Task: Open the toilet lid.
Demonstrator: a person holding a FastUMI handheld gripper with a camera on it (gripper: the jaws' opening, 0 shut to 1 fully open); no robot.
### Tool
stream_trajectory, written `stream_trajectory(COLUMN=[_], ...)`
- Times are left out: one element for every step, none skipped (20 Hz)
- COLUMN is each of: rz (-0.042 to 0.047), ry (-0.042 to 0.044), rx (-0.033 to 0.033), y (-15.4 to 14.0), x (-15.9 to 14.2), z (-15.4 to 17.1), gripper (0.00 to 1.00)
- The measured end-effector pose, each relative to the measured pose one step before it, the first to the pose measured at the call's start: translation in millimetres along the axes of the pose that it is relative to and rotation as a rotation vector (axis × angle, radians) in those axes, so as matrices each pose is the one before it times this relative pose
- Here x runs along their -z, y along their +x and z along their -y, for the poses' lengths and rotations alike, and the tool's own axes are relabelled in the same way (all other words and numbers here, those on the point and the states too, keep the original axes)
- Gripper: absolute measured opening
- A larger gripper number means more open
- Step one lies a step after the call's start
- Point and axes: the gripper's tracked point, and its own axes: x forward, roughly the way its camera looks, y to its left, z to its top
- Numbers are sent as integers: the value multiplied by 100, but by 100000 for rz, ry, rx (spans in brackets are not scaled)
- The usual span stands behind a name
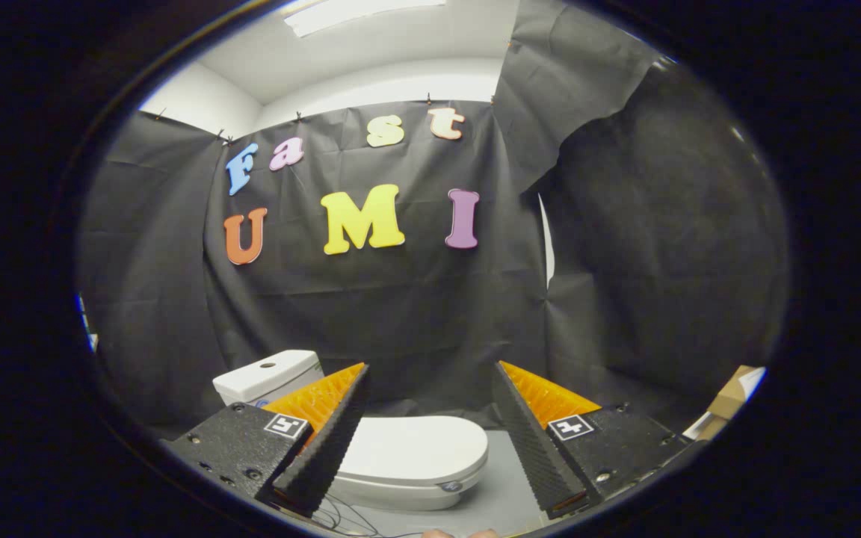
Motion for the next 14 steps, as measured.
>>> stream_trajectory(rz=[-2639,-3220,-3179,-2762,-3119,-2841,-3384,-4082,-4246,-3775,-3447,-3280,-3282,-2987], ry=[1399,1481,1569,1459,1582,1432,1895,2060,1982,1868,1654,1569,1360,1456], rx=[-342,-438,-517,-938,-616,-828,-7,-39,-306,-665,-841,-348,85,588], y=[542,465,472,477,586,678,801,699,738,621,721,699,616,788], x=[1077,1182,1045,1023,912,1273,1070,1331,1276,1234,1069,1090,921,980], z=[-124,-171,-151,-199,-101,-61,143,21,88,61,35,222,316,482], gripper=[100,100,100,100,100,100,100,100,100,100,100,100,100,100])
